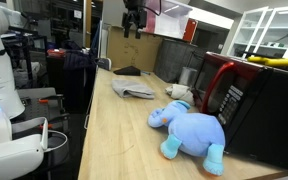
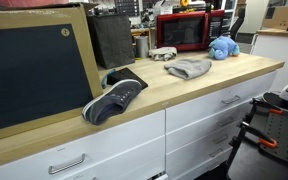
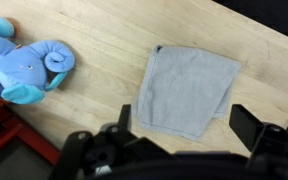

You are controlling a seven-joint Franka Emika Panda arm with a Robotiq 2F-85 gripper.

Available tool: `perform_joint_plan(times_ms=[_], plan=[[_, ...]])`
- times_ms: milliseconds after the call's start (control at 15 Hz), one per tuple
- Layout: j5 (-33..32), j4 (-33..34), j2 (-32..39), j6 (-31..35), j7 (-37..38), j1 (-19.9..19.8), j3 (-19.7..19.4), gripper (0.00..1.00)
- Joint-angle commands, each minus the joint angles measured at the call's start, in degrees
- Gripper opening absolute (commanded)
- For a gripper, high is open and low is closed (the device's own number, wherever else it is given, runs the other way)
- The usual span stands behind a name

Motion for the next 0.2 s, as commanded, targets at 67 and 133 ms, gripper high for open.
perform_joint_plan(times_ms=[67,133], plan=[[-0.06,0.08,0.02,-0.1,0.06,0.31,-0.27,1.0],[-0.06,0.08,0.01,-0.1,0.06,0.31,-0.27,1.0]])
